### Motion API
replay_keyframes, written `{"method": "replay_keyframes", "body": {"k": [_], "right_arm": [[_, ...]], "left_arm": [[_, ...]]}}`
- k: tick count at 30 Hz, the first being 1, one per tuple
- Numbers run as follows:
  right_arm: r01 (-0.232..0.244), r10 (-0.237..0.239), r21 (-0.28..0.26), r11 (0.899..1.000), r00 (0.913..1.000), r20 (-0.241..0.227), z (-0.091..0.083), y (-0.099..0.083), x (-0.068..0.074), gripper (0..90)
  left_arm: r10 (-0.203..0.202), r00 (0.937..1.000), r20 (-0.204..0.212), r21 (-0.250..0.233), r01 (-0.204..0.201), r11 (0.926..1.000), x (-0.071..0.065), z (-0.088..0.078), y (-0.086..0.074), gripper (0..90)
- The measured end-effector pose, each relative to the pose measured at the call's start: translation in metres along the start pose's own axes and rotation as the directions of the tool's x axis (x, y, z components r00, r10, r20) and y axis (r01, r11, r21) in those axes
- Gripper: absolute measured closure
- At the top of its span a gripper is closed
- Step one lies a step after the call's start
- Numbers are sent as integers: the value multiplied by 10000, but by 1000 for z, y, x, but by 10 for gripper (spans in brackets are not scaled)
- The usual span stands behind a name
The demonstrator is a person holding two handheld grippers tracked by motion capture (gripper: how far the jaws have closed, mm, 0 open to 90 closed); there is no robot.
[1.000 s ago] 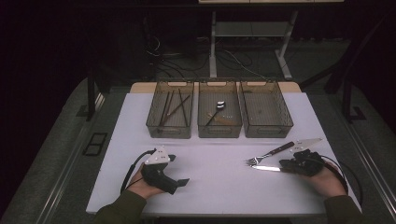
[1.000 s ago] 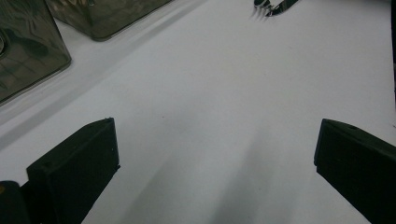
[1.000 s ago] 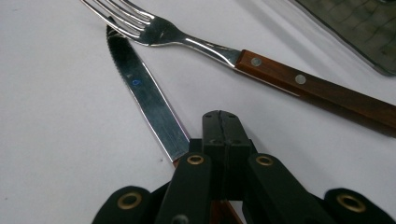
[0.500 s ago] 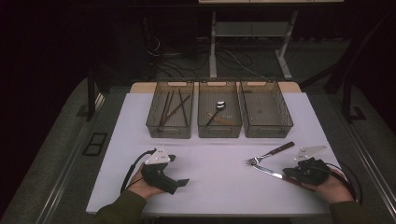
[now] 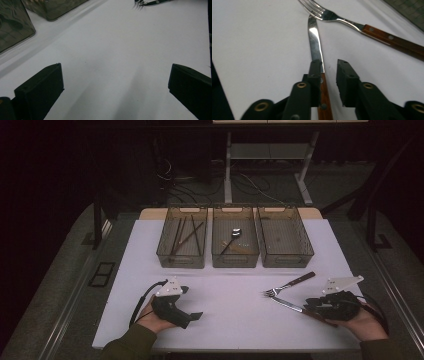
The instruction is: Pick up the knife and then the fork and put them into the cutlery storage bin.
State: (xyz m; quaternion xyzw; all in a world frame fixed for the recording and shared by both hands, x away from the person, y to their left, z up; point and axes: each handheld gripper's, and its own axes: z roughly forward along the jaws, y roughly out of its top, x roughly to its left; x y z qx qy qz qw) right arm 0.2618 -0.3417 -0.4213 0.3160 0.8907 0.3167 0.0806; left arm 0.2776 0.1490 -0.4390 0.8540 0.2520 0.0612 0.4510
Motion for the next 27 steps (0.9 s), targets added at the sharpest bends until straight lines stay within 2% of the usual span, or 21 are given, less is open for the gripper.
{"method": "replay_keyframes", "body": {"k": [4, 10, 16, 18, 27], "right_arm": [[94, -88, 250, 9996, 9997, -213, 5, -7, -2, 687], [311, -294, 343, 9989, 9984, -492, 13, -8, -3, 712], [739, -722, 340, 9967, 9962, -486, 16, -10, -1, 741], [1012, -998, 328, 9943, 9941, -422, 16, -11, 0, 746], [1614, -1594, 484, 9857, 9863, -430, 16, -8, 3, 775]], "left_arm": [[-80, 10000, 14, -58, 80, 10000, 0, 1, 0, 0], [-60, 10000, 29, -29, 60, 10000, -1, 1, 0, 0], [-73, 10000, 41, -21, 73, 10000, -1, 2, 0, 0], [-68, 10000, 39, -8, 68, 10000, -1, 2, 0, 0], [-70, 10000, 11, -50, 71, 10000, -1, 1, 0, 0]]}}
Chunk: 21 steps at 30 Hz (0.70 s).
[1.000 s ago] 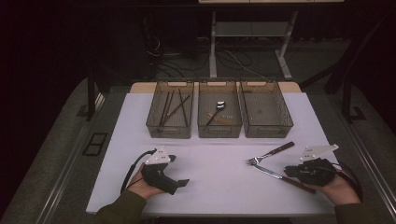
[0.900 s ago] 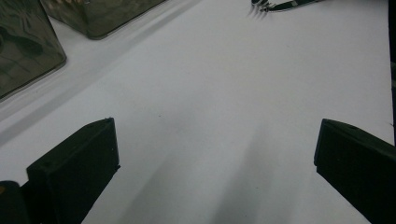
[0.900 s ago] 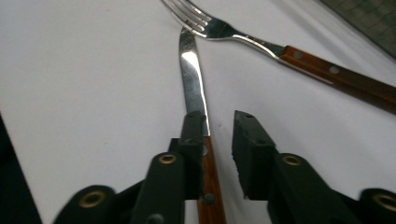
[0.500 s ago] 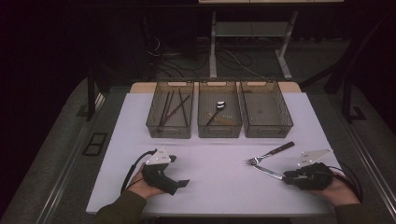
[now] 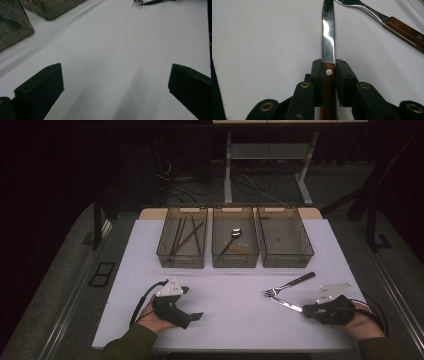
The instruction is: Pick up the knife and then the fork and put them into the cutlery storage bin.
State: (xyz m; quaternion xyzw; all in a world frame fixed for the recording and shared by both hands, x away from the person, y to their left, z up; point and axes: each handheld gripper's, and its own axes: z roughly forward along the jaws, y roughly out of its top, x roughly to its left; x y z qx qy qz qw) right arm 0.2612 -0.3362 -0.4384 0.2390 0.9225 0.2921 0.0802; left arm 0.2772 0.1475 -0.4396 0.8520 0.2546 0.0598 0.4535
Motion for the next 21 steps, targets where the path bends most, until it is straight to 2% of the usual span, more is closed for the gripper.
{"method": "replay_keyframes", "body": {"k": [3, 7, 16, 21], "right_arm": [[-20, 19, -31, 10000, 9999, -107, -1, -1, -1, 776], [-169, 165, -89, 9998, 9987, -477, -1, -1, 0, 776], [-354, 274, -848, 9958, 9952, -943, -11, -1, -1, 776], [-422, 322, -912, 9949, 9936, -1081, -13, 0, -1, 776]], "left_arm": [[20, 10000, 8, 2, -20, 10000, 0, 0, 0, 0], [21, 10000, 10, -4, -21, 10000, 0, 0, 0, 0], [28, 10000, -1, -4, -28, 10000, 1, 0, 0, 0], [7, 10000, -30, -48, -7, 10000, 1, -1, 0, 0]]}}
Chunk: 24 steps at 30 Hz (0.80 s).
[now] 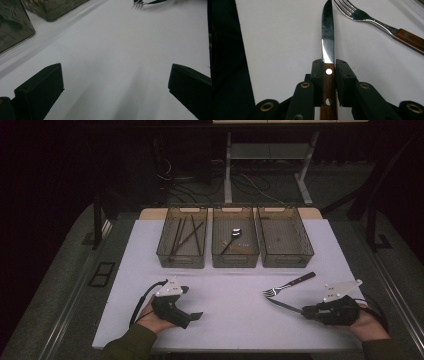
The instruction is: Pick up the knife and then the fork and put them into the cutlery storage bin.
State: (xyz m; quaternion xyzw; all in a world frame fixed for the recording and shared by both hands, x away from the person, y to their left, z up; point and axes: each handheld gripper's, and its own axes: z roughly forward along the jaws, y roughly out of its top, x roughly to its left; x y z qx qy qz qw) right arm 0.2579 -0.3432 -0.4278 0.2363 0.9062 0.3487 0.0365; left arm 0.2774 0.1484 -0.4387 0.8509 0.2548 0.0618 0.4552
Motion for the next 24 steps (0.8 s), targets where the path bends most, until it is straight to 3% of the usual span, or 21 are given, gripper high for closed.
{"method": "replay_keyframes", "body": {"k": [8, 14, 17, 24], "right_arm": [[-22, 20, -669, 9978, 10000, -24, -12, 6, 2, 776], [-418, 466, -956, 9945, 9977, 484, -15, 16, -8, 776], [-792, 887, -1156, 9901, 9929, 790, -17, 23, -14, 776], [-1179, 1436, -1720, 9780, 9789, 1454, -24, 37, -25, 776]], "left_arm": [[-7, 10000, 20, -11, 7, 10000, 0, 0, 0, 0], [3, 10000, 13, -2, -3, 10000, 0, 1, 0, 0], [-65, 10000, 23, -69, 65, 10000, 1, 0, -1, 0], [11, 10000, 86, -128, -10, 9999, 2, -1, -2, 0]]}}
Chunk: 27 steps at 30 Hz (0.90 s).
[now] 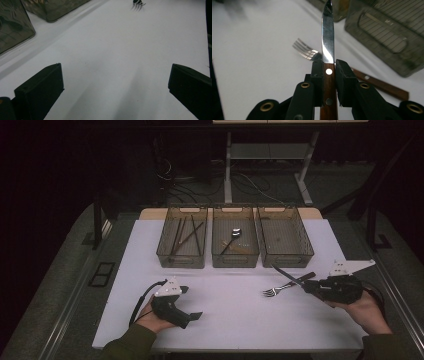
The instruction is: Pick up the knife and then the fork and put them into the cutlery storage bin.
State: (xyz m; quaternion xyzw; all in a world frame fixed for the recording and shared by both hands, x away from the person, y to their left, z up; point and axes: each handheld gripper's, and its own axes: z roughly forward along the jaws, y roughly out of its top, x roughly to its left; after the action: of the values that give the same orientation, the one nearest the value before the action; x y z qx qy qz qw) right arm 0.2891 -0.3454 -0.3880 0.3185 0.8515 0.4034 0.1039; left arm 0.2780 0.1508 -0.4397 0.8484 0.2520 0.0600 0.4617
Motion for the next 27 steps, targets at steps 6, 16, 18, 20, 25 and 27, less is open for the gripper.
{"method": "replay_keyframes", "body": {"k": [6, 16, 18, 20, 25, 27], "right_arm": [[-294, 320, -485, 9984, 9980, 539, -2, 19, -10, 776], [-790, 878, -724, 9942, 9879, 1282, 8, 45, -29, 776], [-932, 1035, -767, 9927, 9843, 1429, 12, 51, -35, 776], [-1025, 1143, -833, 9912, 9818, 1519, 15, 58, -41, 776], [-1172, 1328, -963, 9884, 9754, 1757, 21, 76, -55, 775], [-1234, 1424, -1105, 9862, 9724, 1847, 24, 83, -61, 775]], "left_arm": [[-55, 10000, 55, -196, 56, 9998, 3, -4, -1, 0], [-113, 9999, 94, -402, 117, 9991, 6, -7, -5, 0], [-97, 9999, 97, -449, 102, 9989, 7, -8, -5, 0], [-108, 9999, 92, -474, 112, 9988, 9, -9, -6, 0], [-97, 9998, 178, -456, 105, 9989, 9, -9, -6, 0], [-109, 9998, 193, -462, 118, 9989, 8, -8, -6, 0]]}}
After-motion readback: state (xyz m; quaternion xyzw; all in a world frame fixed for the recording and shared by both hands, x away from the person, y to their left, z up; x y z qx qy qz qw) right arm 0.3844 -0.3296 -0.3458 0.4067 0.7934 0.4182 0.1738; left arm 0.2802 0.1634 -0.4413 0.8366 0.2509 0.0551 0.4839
